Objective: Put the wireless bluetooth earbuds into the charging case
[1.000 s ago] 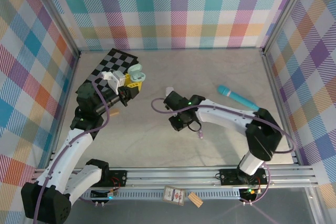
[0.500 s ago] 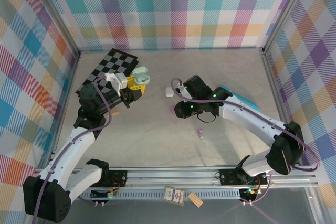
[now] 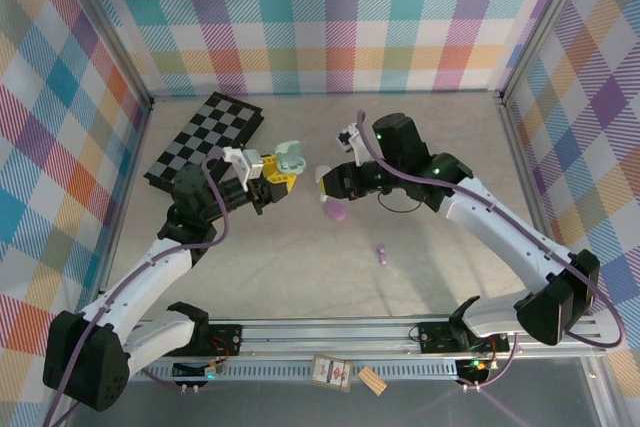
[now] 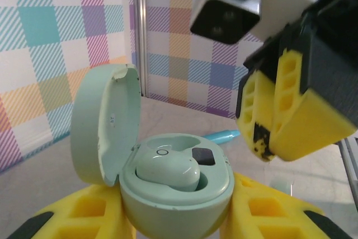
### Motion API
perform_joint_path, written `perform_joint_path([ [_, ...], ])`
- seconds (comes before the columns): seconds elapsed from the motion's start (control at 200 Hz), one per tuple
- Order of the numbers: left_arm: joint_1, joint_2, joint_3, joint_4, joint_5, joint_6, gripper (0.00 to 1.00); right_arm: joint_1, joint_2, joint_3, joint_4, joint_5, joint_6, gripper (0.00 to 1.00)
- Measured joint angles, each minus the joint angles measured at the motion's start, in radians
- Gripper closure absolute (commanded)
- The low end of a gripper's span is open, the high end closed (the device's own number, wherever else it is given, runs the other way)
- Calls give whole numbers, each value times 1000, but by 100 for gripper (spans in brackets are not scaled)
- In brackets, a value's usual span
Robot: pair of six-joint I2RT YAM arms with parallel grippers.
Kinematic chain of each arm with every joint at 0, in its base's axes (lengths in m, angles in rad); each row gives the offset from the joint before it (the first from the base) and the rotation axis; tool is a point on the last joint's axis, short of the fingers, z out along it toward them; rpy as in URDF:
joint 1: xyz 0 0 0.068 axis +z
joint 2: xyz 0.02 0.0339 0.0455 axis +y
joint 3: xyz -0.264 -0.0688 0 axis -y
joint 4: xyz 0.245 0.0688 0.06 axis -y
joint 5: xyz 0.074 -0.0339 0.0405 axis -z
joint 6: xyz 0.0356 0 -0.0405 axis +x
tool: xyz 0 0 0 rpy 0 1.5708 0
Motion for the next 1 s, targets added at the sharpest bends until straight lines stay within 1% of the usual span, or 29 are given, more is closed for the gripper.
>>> perform_joint_path([
  [0.195, -14, 17, -11, 8, 18, 5, 66, -2, 1, 32, 27, -85, 22, 75],
  [0.32, -14, 18, -11, 8, 15, 8, 66, -6, 4, 55, 26, -90, 21, 73],
  [0.475, -14, 17, -14, 8, -26, 5, 66, -6, 4, 35, 17, -27, 2, 69],
  [0.58, -12, 17, -24, 16, -65, -4, 66, -6, 0, -24, 16, 52, -10, 58],
  [0.65, -3, 17, -30, 30, -91, -14, 66, -6, 0, -68, 10, 121, -16, 55],
  [0.72, 14, 15, -31, 35, -111, -24, 66, -6, 1, -112, 10, 177, -17, 54],
  [0.81, 41, 2, -31, 33, -133, -31, 66, -7, 25, -138, 10, 211, -11, 54],
  [1.0, 66, -84, -40, 14, -163, -32, 66, -7, 198, -142, 66, 219, 98, 53],
])
